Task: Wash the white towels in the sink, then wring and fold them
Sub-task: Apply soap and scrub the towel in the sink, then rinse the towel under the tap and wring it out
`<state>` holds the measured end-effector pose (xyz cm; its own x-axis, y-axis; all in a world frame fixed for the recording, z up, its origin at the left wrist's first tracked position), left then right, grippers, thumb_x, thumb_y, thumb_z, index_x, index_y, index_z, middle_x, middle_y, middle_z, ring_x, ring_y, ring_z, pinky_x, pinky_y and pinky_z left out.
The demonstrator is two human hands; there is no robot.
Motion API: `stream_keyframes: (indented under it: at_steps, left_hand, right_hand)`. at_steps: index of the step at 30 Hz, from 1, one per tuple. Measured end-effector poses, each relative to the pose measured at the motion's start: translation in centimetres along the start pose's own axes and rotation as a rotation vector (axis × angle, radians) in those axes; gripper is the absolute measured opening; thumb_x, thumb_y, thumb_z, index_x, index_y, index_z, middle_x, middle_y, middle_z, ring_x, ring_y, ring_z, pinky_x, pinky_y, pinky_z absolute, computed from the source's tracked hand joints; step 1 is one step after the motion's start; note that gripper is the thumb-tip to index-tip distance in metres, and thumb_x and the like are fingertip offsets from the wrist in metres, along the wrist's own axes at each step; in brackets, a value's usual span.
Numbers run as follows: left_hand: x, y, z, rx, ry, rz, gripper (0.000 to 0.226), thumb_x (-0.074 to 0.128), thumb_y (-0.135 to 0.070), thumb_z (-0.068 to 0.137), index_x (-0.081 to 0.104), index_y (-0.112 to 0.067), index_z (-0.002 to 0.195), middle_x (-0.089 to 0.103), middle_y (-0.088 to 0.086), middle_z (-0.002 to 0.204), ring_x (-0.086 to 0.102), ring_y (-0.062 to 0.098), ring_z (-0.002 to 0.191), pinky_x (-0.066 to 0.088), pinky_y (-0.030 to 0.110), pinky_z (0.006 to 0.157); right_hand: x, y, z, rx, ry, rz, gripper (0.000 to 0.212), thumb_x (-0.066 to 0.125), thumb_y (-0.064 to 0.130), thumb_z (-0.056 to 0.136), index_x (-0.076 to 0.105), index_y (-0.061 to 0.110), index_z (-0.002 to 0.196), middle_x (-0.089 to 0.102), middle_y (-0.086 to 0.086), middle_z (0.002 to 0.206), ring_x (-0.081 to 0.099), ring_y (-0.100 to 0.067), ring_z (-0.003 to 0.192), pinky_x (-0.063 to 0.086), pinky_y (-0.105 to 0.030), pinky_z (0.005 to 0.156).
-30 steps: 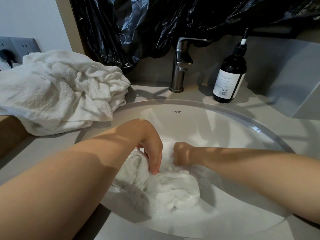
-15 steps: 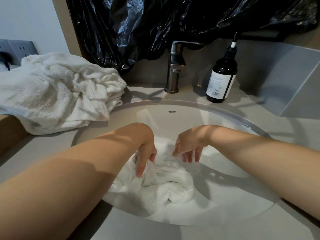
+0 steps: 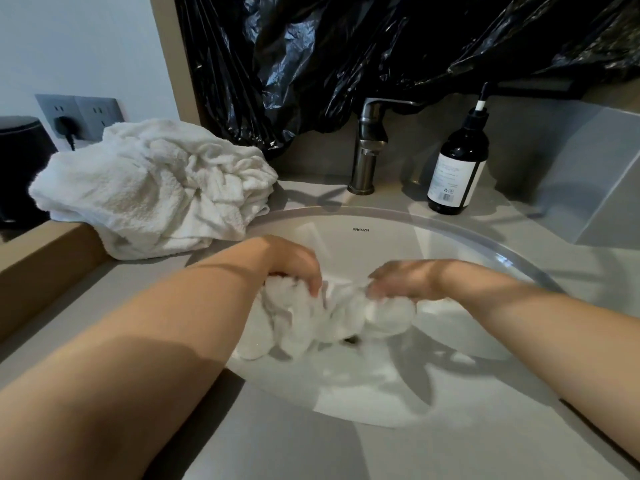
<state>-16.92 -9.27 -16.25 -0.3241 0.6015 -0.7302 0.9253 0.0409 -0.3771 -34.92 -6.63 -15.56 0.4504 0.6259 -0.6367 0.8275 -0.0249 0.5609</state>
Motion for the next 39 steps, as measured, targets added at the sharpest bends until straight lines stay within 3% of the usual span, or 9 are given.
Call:
stream_keyframes:
  at_steps: [2,5,12,18,22,26,30,36,39]
  left_hand:
    - [-1.1,0.0,-0.2,0.002,-0.125,-0.378,0.059,0.076,-0.042,0.048,0.067,-0.018,0.101,0.069,0.016,0.110,0.067,0.030,0.090,0.057,0.045,0.087]
    - [-2.0,-2.0,-1.8,-0.028,-0.273,-0.803,0.022,0.067,-0.028,0.081,0.060,-0.011,0.094,0.061,0.012,0.080,0.057,0.024,0.067,0.049,0.031,0.058]
    - [0.2,-6.3,-3.0,0.108,-0.160,-1.099,0.032,0.050,-0.020,0.097,0.054,-0.012,0.067,0.056,0.001,0.044,0.052,0.020,0.058,0.040,0.027,0.052]
    - [-0.3,-5.0,-4.3,0.217,-0.078,-0.713,0.018,0.052,-0.005,0.086,0.063,-0.005,0.101,0.065,0.014,0.094,0.063,0.029,0.085,0.052,0.031,0.072]
    - [0.3,-4.7,-5.0,0.073,-0.082,0.061,0.046,0.063,-0.023,0.083,0.045,-0.022,0.126,0.061,0.007,0.103,0.058,0.024,0.083,0.047,0.032,0.070]
    - [0.8,-3.7,-4.5,0.210,0.046,-0.101,0.089,0.070,-0.047,0.084,0.011,-0.043,0.151,0.057,0.000,0.114,0.058,0.017,0.108,0.049,0.029,0.091]
    - [0.7,-3.9,-4.2,0.364,-0.078,-0.160,0.070,0.072,-0.052,0.081,0.045,-0.027,0.140,0.045,-0.006,0.139,0.044,0.017,0.129,0.036,0.040,0.112]
    - [0.7,-4.4,-3.6,0.510,-0.265,-0.502,0.032,0.070,-0.028,0.064,0.064,-0.023,0.095,0.067,-0.002,0.080,0.062,0.016,0.076,0.049,0.036,0.077]
    - [-0.2,-4.9,-4.2,0.528,-0.478,-0.477,0.030,0.070,-0.021,0.068,0.068,-0.026,0.097,0.068,-0.003,0.085,0.064,0.016,0.080,0.049,0.026,0.070]
  right_hand:
    - [-2.3,-0.6,-1.4,-0.012,-0.120,0.402,0.017,0.047,0.023,0.095,0.056,0.019,0.081,0.056,-0.004,0.077,0.058,-0.016,0.063,0.046,-0.028,0.063]
    - [-4.2,-0.4,-3.3,-0.081,-0.294,0.818,0.015,0.048,0.035,0.097,0.056,0.024,0.089,0.061,-0.003,0.085,0.062,-0.018,0.075,0.055,-0.044,0.078]
    - [-2.3,0.8,-3.0,-0.232,-0.870,0.200,0.031,0.051,0.044,0.094,0.039,0.019,0.109,0.048,0.008,0.080,0.049,-0.019,0.078,0.032,-0.029,0.068]
    - [-4.2,-2.8,-2.1,-0.127,-0.502,0.487,0.017,0.048,0.023,0.097,0.063,0.023,0.105,0.060,-0.007,0.109,0.052,-0.020,0.095,0.035,-0.027,0.081]
    - [-5.1,-1.9,-3.5,-0.260,-0.311,0.531,0.013,0.063,0.005,0.083,0.069,0.016,0.078,0.061,-0.009,0.078,0.055,-0.017,0.067,0.038,-0.026,0.059]
    - [-5.3,-1.0,-4.2,-0.346,-0.151,0.547,0.021,0.069,-0.004,0.071,0.068,0.008,0.088,0.066,-0.006,0.078,0.063,-0.015,0.068,0.047,-0.024,0.059]
    - [-5.7,-0.6,-5.0,-0.358,-0.129,0.636,0.036,0.065,0.001,0.059,0.067,0.009,0.094,0.066,-0.008,0.082,0.065,-0.017,0.072,0.050,-0.025,0.061]
    - [-6.5,-1.2,-5.3,-0.242,-0.115,0.548,0.024,0.076,0.006,0.071,0.067,0.001,0.092,0.067,-0.014,0.085,0.065,-0.022,0.071,0.051,-0.024,0.062]
    - [-6.7,-1.8,-5.7,-0.081,-0.056,0.269,0.044,0.078,0.026,0.064,0.062,0.001,0.097,0.056,-0.014,0.078,0.053,-0.025,0.066,0.042,-0.025,0.057]
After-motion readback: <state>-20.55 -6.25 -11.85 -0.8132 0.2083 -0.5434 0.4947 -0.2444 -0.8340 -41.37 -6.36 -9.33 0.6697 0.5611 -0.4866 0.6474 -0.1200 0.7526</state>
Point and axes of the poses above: each hand's wrist, its own z-axis towards the middle knuckle, its own x-axis out of the palm, y = z × x, the point moved 3 cm from there along z, towards the middle knuckle
